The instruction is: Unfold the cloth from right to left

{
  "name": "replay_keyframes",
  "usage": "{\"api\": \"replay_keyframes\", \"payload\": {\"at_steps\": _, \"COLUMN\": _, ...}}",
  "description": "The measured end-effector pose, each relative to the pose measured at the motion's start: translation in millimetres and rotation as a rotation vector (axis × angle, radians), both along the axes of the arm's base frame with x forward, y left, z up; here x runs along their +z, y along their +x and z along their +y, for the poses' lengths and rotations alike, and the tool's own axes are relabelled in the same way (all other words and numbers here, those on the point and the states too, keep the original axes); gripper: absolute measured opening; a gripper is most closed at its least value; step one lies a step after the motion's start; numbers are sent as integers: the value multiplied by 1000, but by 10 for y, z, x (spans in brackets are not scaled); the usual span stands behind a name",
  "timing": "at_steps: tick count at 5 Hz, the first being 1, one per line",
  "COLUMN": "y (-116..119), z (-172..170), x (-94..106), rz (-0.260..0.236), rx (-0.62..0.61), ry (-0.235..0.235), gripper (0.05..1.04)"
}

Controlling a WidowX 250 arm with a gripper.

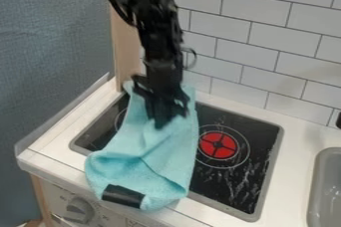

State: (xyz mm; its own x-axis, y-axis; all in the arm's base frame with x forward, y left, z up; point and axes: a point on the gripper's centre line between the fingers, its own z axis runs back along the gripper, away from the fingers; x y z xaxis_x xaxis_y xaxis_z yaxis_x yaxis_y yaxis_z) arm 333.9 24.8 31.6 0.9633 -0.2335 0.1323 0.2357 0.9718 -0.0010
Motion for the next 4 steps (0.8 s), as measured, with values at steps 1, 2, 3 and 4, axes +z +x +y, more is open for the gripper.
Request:
{"api": "replay_keyframes", "payload": {"at_steps": 1, "y": -14, "z": 111, "x": 194, "rz": -45, "rx": 18, "ry": 7, "gripper": 51}}
{"api": "replay_keyframes", "payload": {"at_steps": 2, "y": -80, "z": 324, "x": 308, "rz": -57, "rx": 53, "ry": 25, "gripper": 51}}
{"api": "replay_keyframes", "payload": {"at_steps": 3, "y": -229, "z": 581, "x": 290, "rz": -27, "rx": 80, "ry": 38, "gripper": 51}}
{"api": "replay_keyframes", "payload": {"at_steps": 4, "y": -343, "z": 856, "x": 247, "rz": -27, "rx": 104, "ry": 40, "gripper": 51}}
